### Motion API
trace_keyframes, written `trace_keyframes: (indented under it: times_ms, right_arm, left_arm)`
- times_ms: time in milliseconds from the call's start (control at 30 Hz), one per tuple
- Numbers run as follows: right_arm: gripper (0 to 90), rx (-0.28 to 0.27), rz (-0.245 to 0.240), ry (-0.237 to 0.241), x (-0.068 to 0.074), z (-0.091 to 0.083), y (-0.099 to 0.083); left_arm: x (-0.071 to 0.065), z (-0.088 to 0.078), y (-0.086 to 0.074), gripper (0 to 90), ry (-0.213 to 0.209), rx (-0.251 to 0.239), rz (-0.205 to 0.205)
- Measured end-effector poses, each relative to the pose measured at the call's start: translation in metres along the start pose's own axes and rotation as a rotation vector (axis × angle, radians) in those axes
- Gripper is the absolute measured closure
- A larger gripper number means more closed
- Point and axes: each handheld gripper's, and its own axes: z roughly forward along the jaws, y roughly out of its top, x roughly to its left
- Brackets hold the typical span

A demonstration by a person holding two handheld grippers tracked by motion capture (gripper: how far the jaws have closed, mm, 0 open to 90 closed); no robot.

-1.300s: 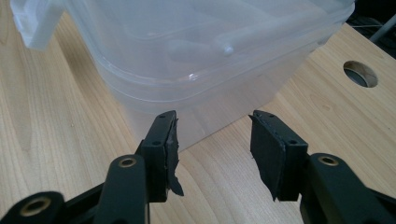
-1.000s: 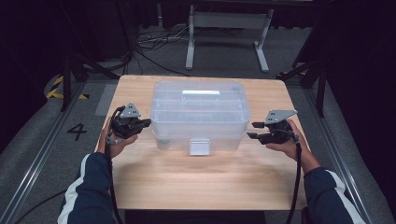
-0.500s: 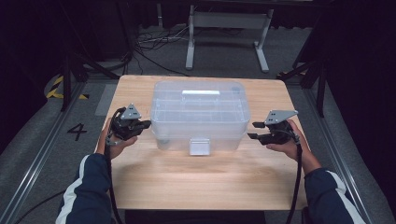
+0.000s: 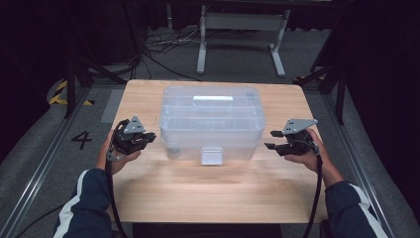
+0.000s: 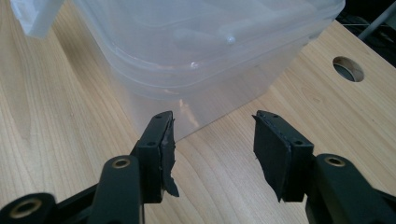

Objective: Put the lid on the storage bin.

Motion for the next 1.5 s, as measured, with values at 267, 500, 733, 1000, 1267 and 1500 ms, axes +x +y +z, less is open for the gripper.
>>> trace_keyframes:
  times_ms: [267,500,733,1000,1267,1500]
  right_arm:
    - [47.8,0.010,0.013,-0.004,0.000,-0.004,-0.005]
    - [46.3,0.038,0.018,-0.023,0.002,-0.007,-0.013]
    - [44.9,0.064,0.020,-0.059,0.001,-0.008,-0.025]
    - [39.8,0.077,0.043,-0.103,0.002,-0.011,-0.046]
    - [34.8,0.072,0.098,-0.101,0.001,-0.014,-0.064]
    - [31.9,0.063,0.185,-0.062,-0.001,-0.016,-0.081]
  left_arm:
    - [-0.008,-0.005,-0.011,77.5,0.010,0.045,0.018]
    - [-0.015,-0.008,-0.023,72.7,0.019,0.089,0.038]
    - [-0.021,-0.008,-0.037,63.5,0.032,0.106,0.034]
    - [-0.029,-0.005,-0.050,49.4,0.024,0.136,0.035]
    - [-0.031,-0.001,-0.065,34.0,-0.031,0.132,-0.003]
    - [-0.035,0.002,-0.077,24.2,-0.042,0.125,-0.035]
